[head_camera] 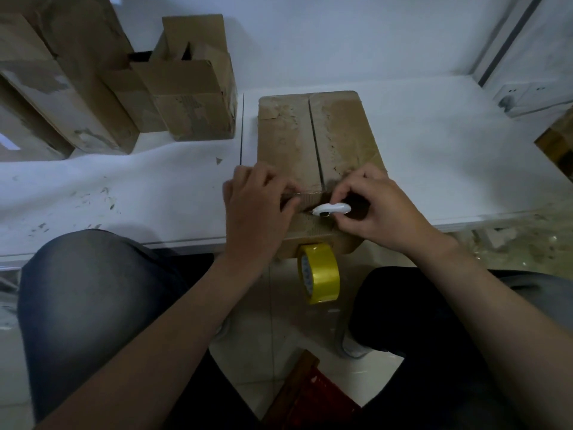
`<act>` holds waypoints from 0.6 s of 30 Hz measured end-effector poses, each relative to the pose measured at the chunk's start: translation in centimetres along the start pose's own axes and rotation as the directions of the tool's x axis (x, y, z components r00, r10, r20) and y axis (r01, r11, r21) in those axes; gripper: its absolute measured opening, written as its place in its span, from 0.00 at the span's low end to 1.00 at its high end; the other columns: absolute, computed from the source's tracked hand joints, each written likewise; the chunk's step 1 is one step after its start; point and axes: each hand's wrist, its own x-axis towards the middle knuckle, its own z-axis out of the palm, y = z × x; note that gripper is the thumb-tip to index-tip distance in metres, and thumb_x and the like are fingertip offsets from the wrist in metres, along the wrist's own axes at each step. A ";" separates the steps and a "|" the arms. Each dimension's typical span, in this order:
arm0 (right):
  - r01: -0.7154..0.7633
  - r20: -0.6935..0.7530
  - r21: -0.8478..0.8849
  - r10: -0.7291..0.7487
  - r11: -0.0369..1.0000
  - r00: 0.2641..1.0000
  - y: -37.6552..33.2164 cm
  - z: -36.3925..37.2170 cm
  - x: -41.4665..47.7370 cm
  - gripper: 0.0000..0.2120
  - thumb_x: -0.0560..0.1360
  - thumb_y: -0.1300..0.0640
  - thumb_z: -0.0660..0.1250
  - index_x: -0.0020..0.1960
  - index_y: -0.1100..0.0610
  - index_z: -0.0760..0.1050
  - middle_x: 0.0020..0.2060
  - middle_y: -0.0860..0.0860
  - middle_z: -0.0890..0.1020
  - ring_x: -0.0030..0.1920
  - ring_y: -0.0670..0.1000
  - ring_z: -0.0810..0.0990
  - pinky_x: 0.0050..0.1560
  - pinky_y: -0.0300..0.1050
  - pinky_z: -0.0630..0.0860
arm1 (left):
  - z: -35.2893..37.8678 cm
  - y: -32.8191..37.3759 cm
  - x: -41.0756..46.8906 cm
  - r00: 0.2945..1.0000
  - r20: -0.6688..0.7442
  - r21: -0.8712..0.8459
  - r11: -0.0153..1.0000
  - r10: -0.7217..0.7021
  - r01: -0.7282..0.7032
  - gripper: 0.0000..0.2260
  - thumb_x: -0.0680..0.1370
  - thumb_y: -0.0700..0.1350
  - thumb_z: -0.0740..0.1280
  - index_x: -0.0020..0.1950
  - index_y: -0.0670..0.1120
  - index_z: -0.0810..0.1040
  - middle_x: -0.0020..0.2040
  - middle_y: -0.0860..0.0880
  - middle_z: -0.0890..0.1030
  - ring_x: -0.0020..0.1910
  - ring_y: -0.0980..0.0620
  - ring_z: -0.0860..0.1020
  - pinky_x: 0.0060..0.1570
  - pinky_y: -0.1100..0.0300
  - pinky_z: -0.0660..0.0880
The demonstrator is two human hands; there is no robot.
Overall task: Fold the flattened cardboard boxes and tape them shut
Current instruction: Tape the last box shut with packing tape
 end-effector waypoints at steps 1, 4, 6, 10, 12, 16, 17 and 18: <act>0.020 0.004 -0.007 -0.020 1.000 1.000 0.2 0.1 0.0 0.12 0.71 0.58 0.74 0.50 0.45 0.79 0.48 0.46 0.75 0.53 0.47 0.74 0.53 0.47 0.76 | -0.4 0.4 -1.0 0.997 -0.006 -0.015 0.997 -0.078 0.078 0.07 0.75 0.50 0.72 0.50 0.52 0.77 0.48 0.53 0.77 0.51 0.53 0.73 0.52 0.59 0.67; 0.148 0.029 -0.068 -0.147 0.987 0.989 0.6 0.4 0.1 0.13 0.72 0.58 0.74 0.56 0.48 0.83 0.46 0.39 0.78 0.53 0.51 0.72 0.53 0.56 0.75 | -0.1 1.6 -4.5 0.872 0.340 -0.239 0.864 -0.353 0.443 0.08 0.78 0.50 0.70 0.52 0.53 0.71 0.44 0.56 0.77 0.42 0.60 0.76 0.41 0.65 0.71; 0.205 0.022 -0.085 -0.204 0.975 0.979 1.0 0.6 0.1 0.13 0.73 0.59 0.75 0.56 0.50 0.84 0.45 0.36 0.78 0.52 0.53 0.71 0.53 0.60 0.74 | 1.2 1.9 -6.2 0.647 0.656 -0.302 0.649 -0.389 0.698 0.14 0.77 0.57 0.69 0.59 0.57 0.70 0.53 0.55 0.79 0.49 0.57 0.79 0.49 0.58 0.78; 0.240 0.020 -0.122 -0.240 0.963 0.971 1.1 0.9 0.1 0.12 0.73 0.60 0.74 0.56 0.51 0.85 0.43 0.40 0.80 0.51 0.53 0.70 0.50 0.58 0.73 | 3.1 3.5 -6.7 0.454 0.826 -0.363 0.303 -0.334 0.881 0.17 0.79 0.55 0.68 0.66 0.61 0.67 0.63 0.51 0.75 0.58 0.47 0.79 0.56 0.48 0.80; 0.262 0.017 -0.129 -0.262 0.956 0.965 1.1 0.9 0.0 0.12 0.73 0.60 0.75 0.55 0.51 0.85 0.42 0.40 0.79 0.51 0.53 0.70 0.50 0.56 0.72 | 3.7 4.0 -6.7 0.459 0.812 -0.398 0.233 -0.361 0.887 0.14 0.80 0.53 0.67 0.64 0.60 0.70 0.62 0.49 0.75 0.57 0.45 0.80 0.55 0.47 0.81; 0.300 0.062 -0.161 -0.293 0.940 0.954 1.3 0.7 0.1 0.11 0.74 0.57 0.76 0.57 0.53 0.85 0.43 0.42 0.80 0.52 0.52 0.68 0.51 0.54 0.71 | 3.5 4.0 -6.6 0.431 0.818 -0.404 0.154 -0.381 0.902 0.12 0.81 0.54 0.66 0.64 0.55 0.76 0.54 0.43 0.82 0.46 0.42 0.85 0.45 0.49 0.84; 0.312 0.085 -0.171 -0.302 0.934 0.950 1.4 0.7 0.1 0.12 0.74 0.56 0.76 0.57 0.53 0.85 0.43 0.43 0.81 0.52 0.52 0.67 0.51 0.54 0.71 | 3.4 4.0 -6.5 0.427 0.820 -0.404 0.144 -0.382 0.903 0.12 0.81 0.54 0.66 0.63 0.54 0.77 0.53 0.42 0.83 0.45 0.41 0.85 0.44 0.49 0.84; 0.328 0.105 -0.177 -0.313 0.928 0.944 1.5 0.6 0.2 0.11 0.74 0.56 0.76 0.56 0.53 0.85 0.43 0.44 0.82 0.52 0.53 0.67 0.51 0.55 0.70 | 3.3 4.1 -6.5 0.431 0.818 -0.408 0.145 -0.381 0.901 0.11 0.81 0.54 0.66 0.61 0.53 0.79 0.52 0.42 0.83 0.45 0.41 0.85 0.44 0.48 0.84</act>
